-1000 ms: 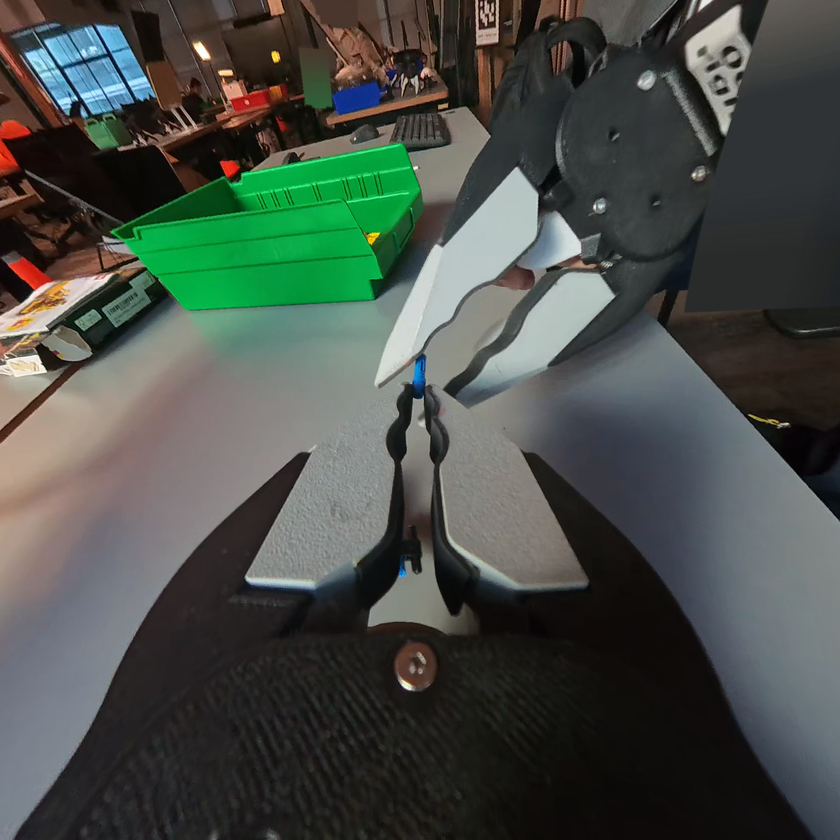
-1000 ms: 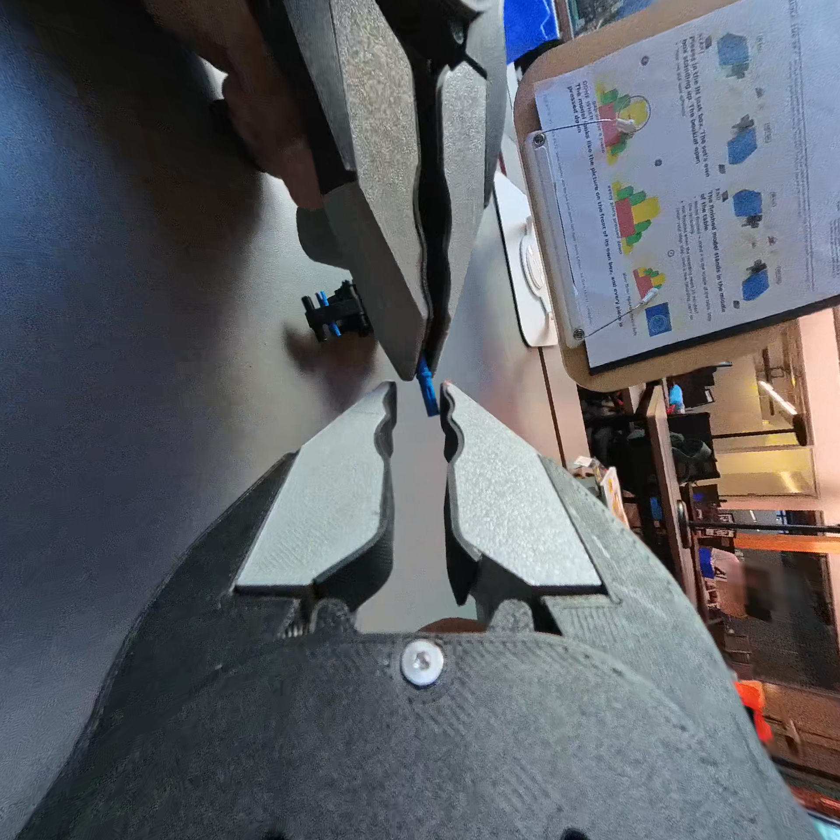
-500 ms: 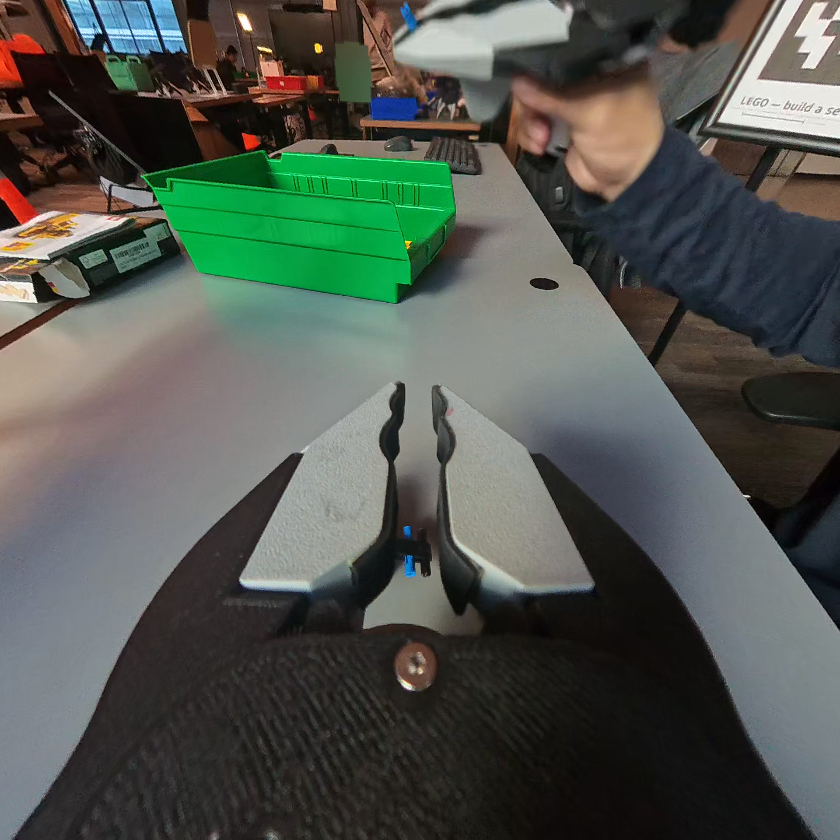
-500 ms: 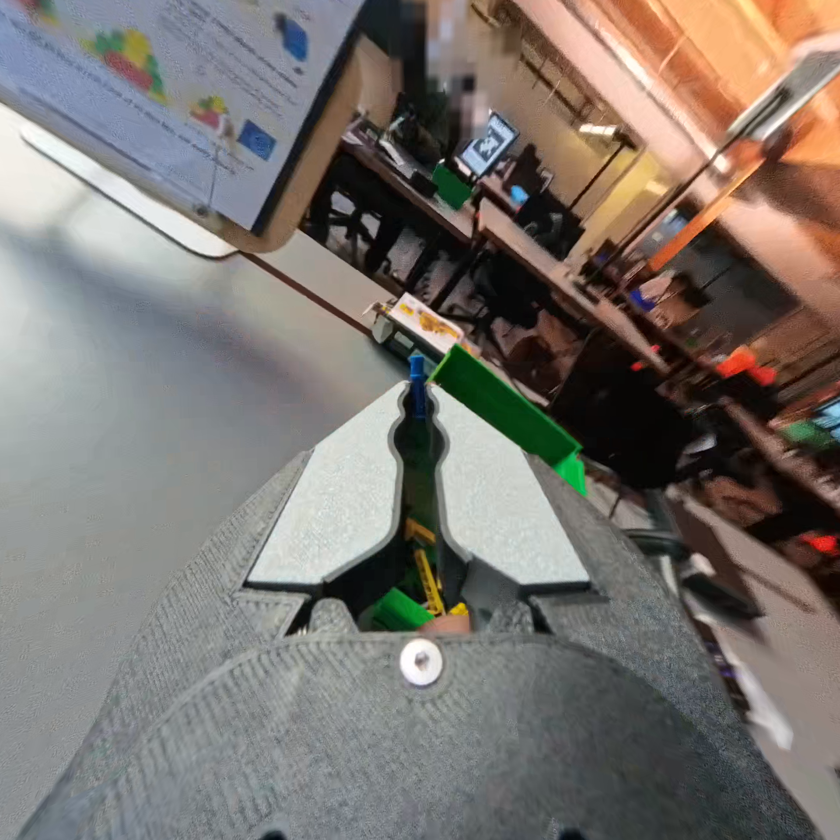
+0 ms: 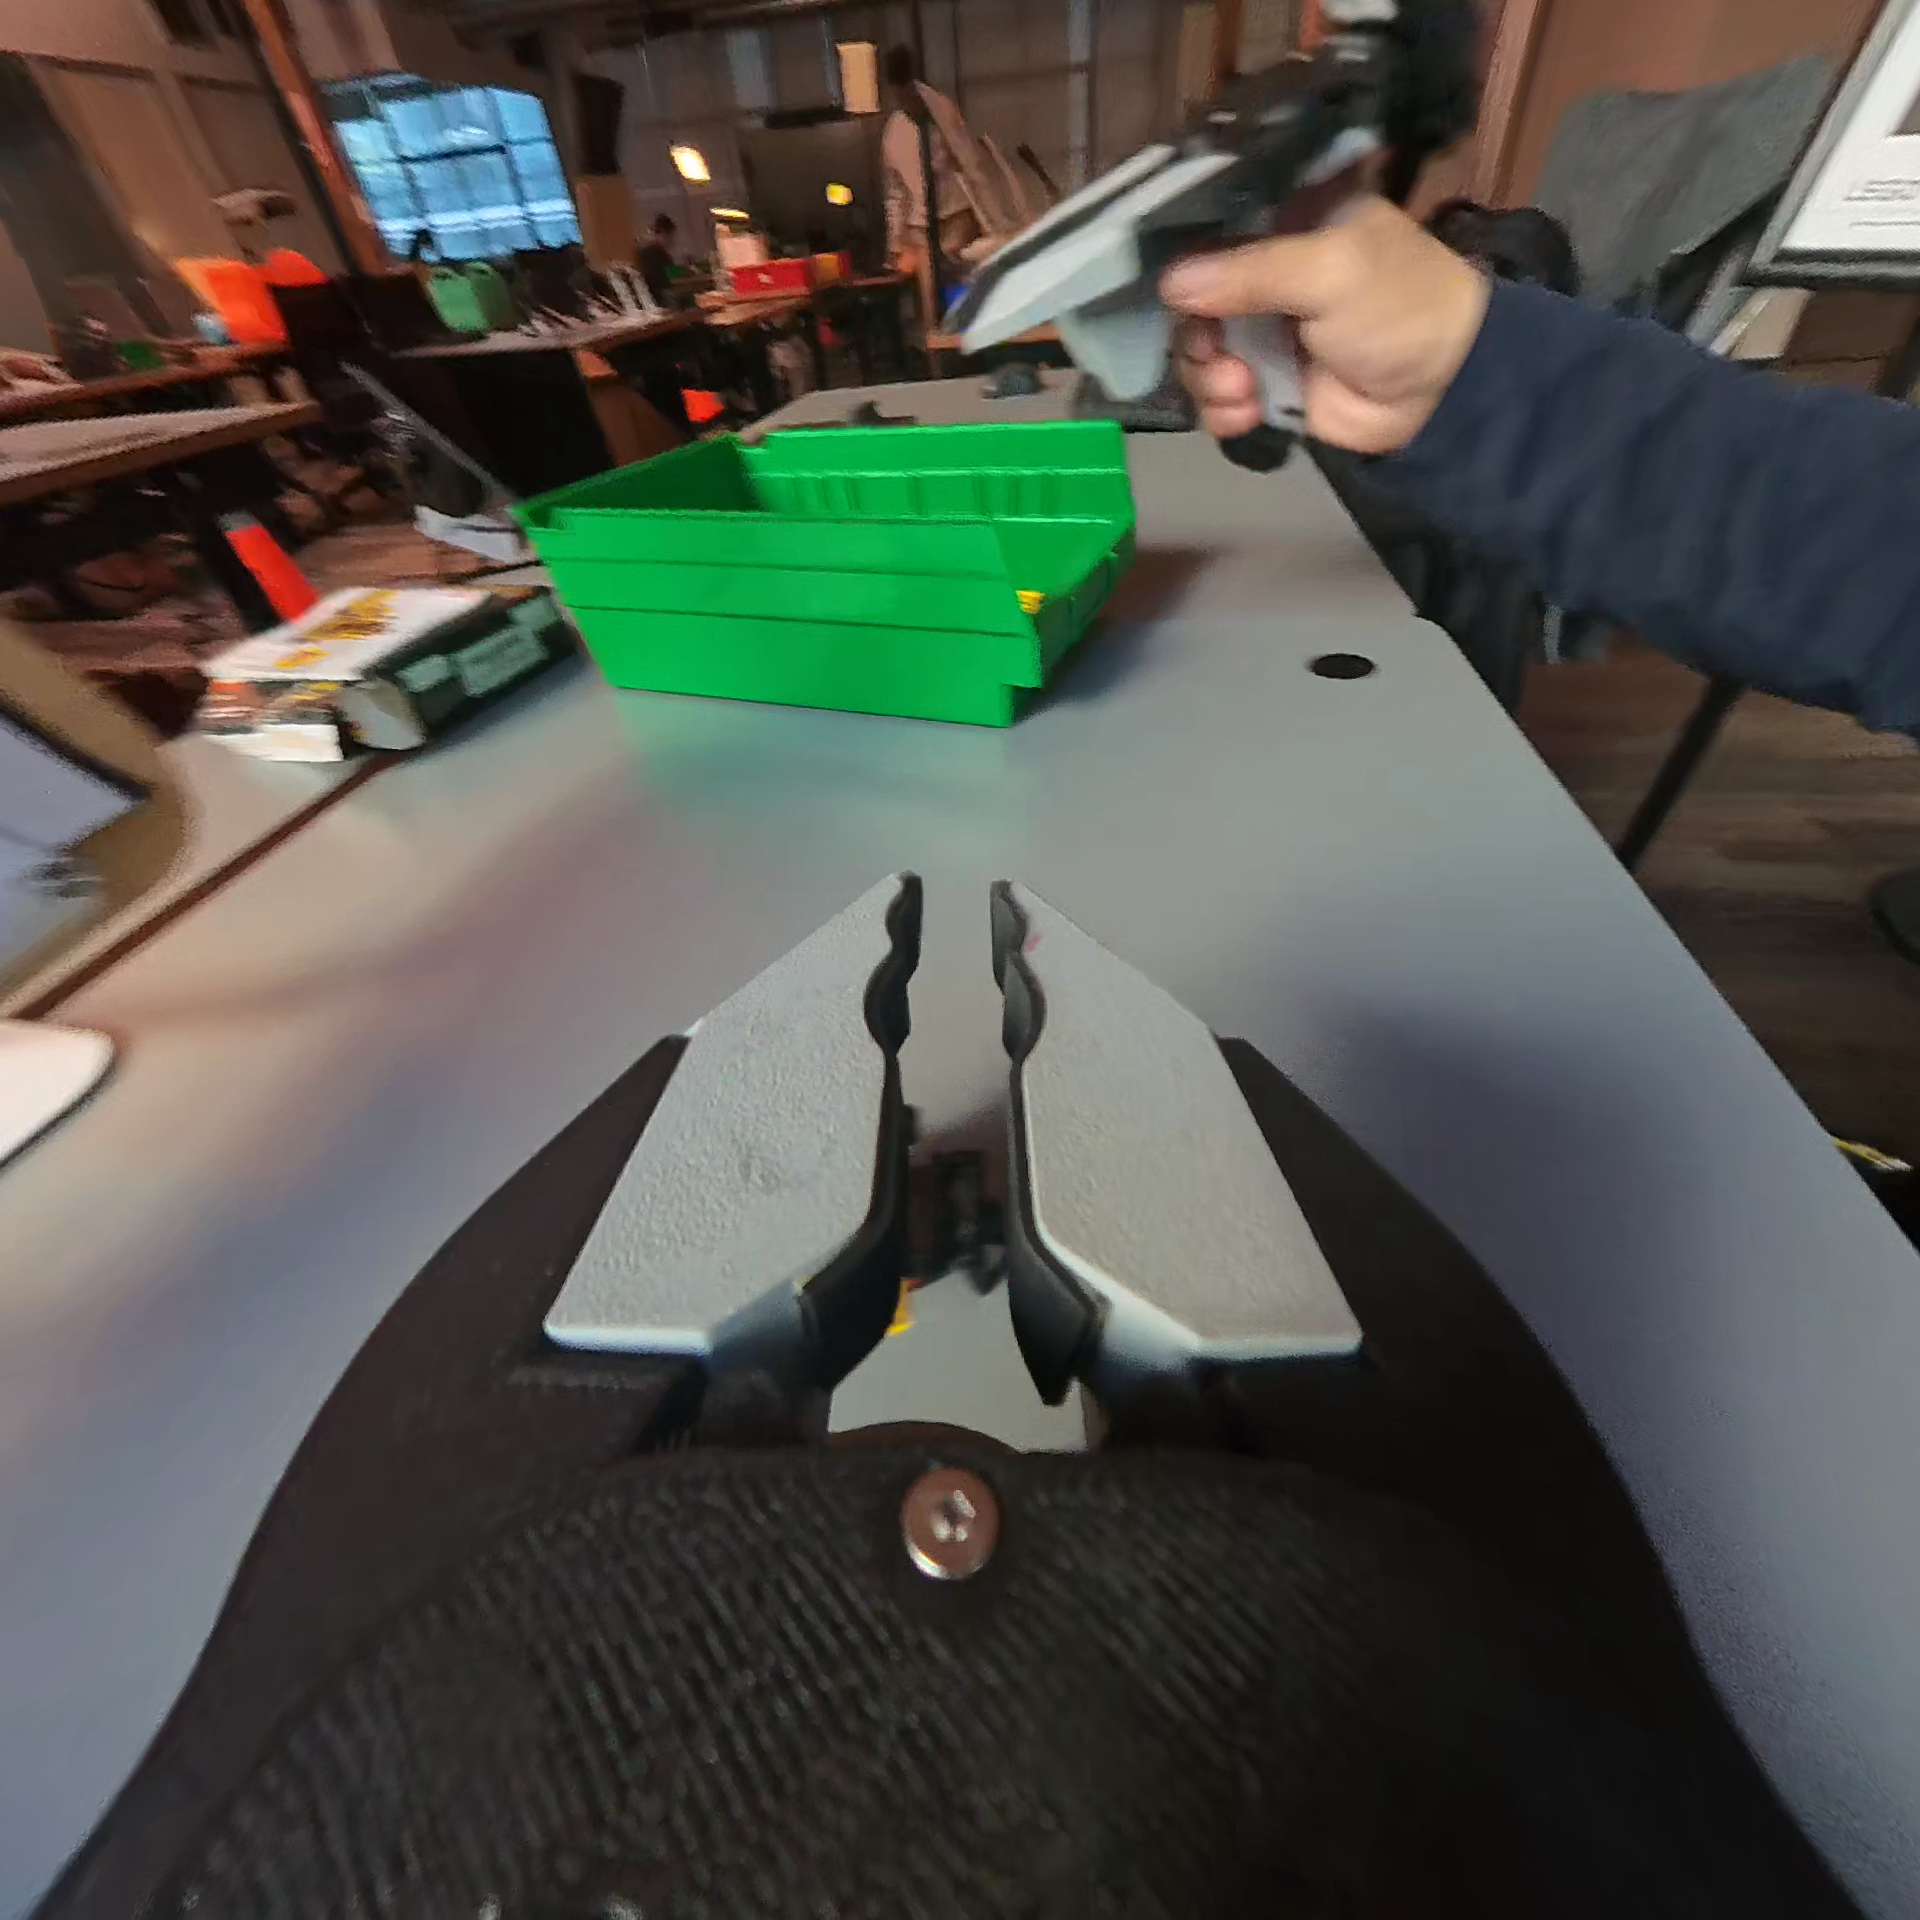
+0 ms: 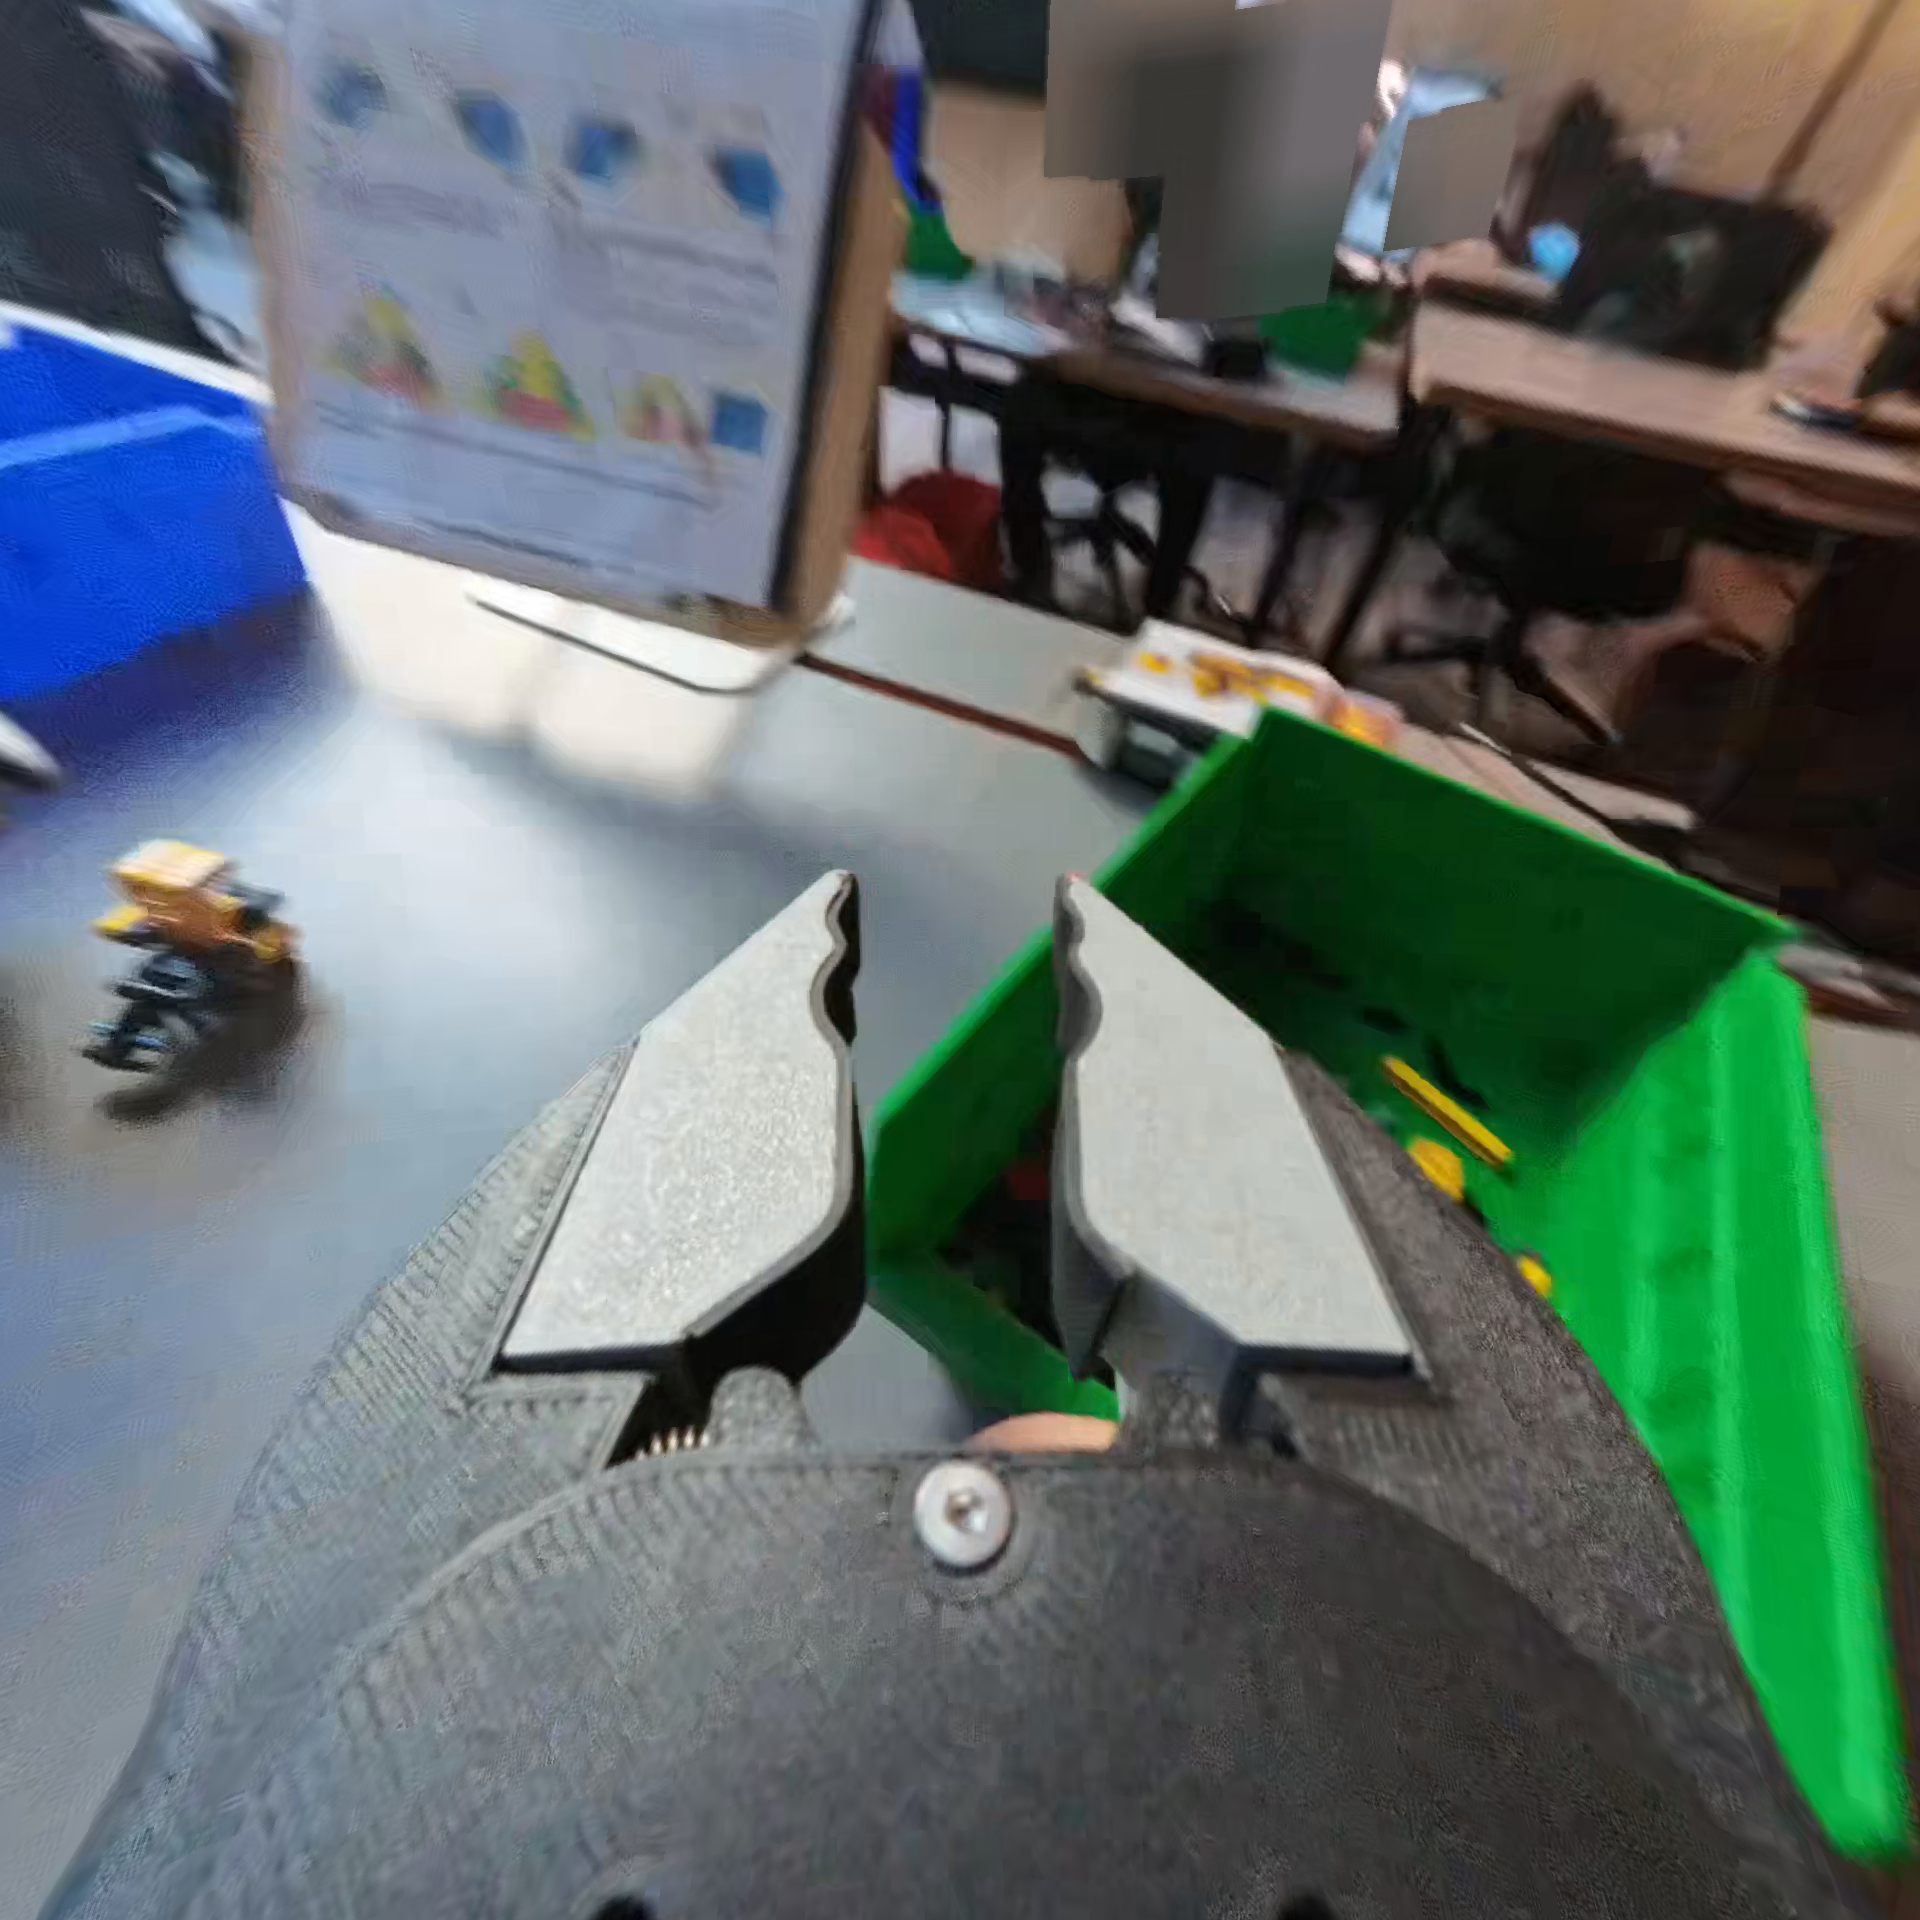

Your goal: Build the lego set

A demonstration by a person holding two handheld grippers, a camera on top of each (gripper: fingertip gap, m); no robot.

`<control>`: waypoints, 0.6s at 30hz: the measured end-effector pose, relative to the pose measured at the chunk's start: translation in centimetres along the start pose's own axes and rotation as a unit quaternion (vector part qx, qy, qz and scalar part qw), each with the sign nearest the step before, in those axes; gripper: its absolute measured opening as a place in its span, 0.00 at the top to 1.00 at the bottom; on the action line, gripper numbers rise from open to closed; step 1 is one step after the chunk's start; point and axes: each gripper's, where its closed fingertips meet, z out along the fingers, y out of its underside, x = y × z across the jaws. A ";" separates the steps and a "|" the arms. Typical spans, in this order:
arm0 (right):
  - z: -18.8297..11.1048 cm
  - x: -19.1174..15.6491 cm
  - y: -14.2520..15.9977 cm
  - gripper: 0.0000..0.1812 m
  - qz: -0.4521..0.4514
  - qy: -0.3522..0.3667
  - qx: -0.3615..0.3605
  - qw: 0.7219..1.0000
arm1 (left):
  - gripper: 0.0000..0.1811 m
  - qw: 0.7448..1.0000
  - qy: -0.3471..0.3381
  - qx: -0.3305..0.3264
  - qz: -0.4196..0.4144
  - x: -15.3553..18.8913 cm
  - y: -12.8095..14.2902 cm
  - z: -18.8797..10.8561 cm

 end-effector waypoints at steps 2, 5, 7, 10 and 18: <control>0.7 -6.5 -1.9 0.82 -0.009 -0.111 0.059 0.992 | 0.95 0.999 -0.033 0.013 -0.023 -2.7 -1.3 -2.2; 3.4 -15.7 0.4 0.79 -0.021 -0.263 0.006 0.965 | 0.91 0.996 -0.020 -0.036 -0.078 -4.2 0.0 -4.5; 5.7 -20.6 2.9 0.79 -0.040 -0.326 -0.042 0.944 | 0.85 0.991 -0.019 -0.101 -0.089 -4.2 2.8 -5.1; 8.8 -25.3 6.6 0.79 -0.119 -0.369 -0.106 0.915 | 0.85 0.986 -0.027 -0.154 -0.060 -3.3 5.7 -4.8; 11.4 -28.1 8.3 0.85 -0.381 -0.316 -0.061 0.867 | 0.72 0.976 -0.006 -0.213 -0.049 -3.4 7.8 -1.2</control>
